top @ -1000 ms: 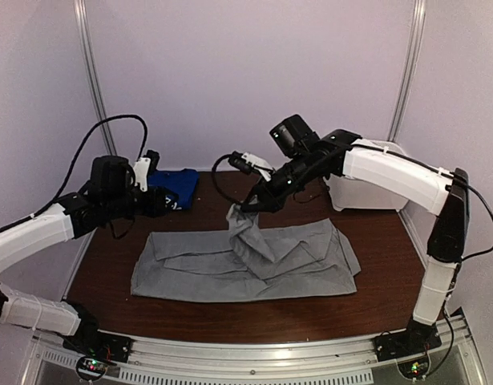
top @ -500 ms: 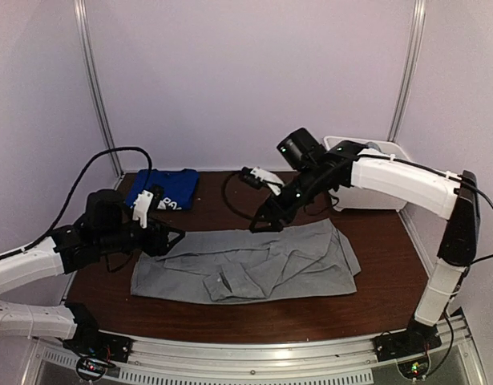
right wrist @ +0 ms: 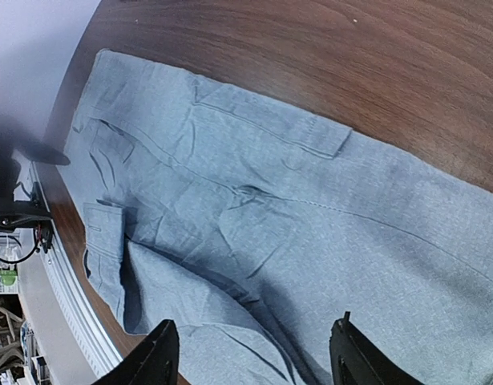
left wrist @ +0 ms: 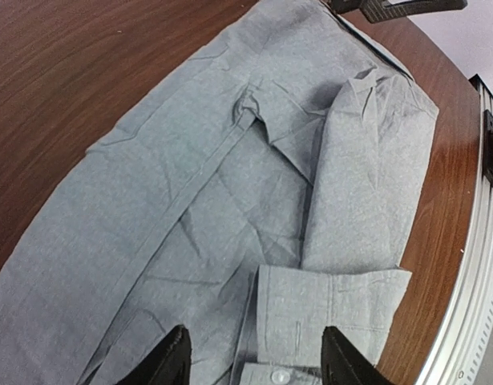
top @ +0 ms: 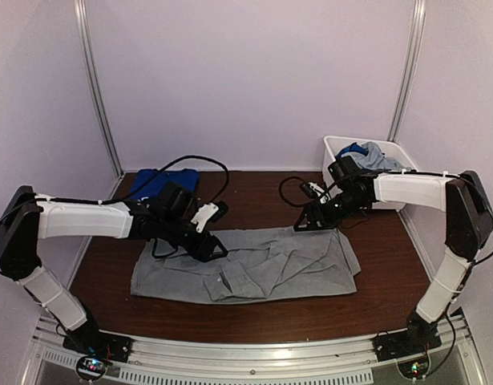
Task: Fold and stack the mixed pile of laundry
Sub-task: Adjust the rectangle-folded shirt at the center of the board.
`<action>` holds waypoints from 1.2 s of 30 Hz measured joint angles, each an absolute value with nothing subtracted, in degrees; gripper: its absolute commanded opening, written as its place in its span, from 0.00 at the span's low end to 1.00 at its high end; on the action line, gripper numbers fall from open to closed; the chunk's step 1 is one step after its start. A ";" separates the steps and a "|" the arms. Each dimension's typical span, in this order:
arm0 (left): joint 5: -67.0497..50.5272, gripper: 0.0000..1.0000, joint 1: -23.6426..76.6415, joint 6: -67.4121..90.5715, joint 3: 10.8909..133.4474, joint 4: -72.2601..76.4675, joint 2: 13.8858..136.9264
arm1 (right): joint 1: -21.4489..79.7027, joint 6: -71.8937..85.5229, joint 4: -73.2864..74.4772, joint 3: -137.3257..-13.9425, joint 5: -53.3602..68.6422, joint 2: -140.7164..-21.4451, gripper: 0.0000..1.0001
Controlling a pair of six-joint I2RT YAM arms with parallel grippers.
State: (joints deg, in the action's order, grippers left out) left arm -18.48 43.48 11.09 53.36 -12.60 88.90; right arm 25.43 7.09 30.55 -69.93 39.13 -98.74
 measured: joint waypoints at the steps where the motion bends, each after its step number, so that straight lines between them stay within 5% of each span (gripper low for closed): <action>1: -19.46 0.58 43.57 10.55 54.68 -12.58 90.78 | 24.91 7.55 30.13 -69.30 39.29 -98.96 0.64; 12: -26.55 0.55 46.39 4.69 62.26 -14.28 106.89 | 19.97 9.30 26.98 -64.79 41.43 -98.24 0.64; 18: -28.38 0.15 46.70 3.03 62.26 -14.92 107.79 | 18.55 9.21 26.55 -64.12 41.76 -97.54 0.64; 22: -28.93 0.00 47.22 3.46 60.80 -14.76 105.32 | 18.46 9.21 26.33 -63.44 41.98 -97.51 0.64; 36: -21.56 0.00 46.81 10.98 51.90 -13.30 81.25 | 18.44 9.17 25.87 -63.18 42.39 -97.51 0.68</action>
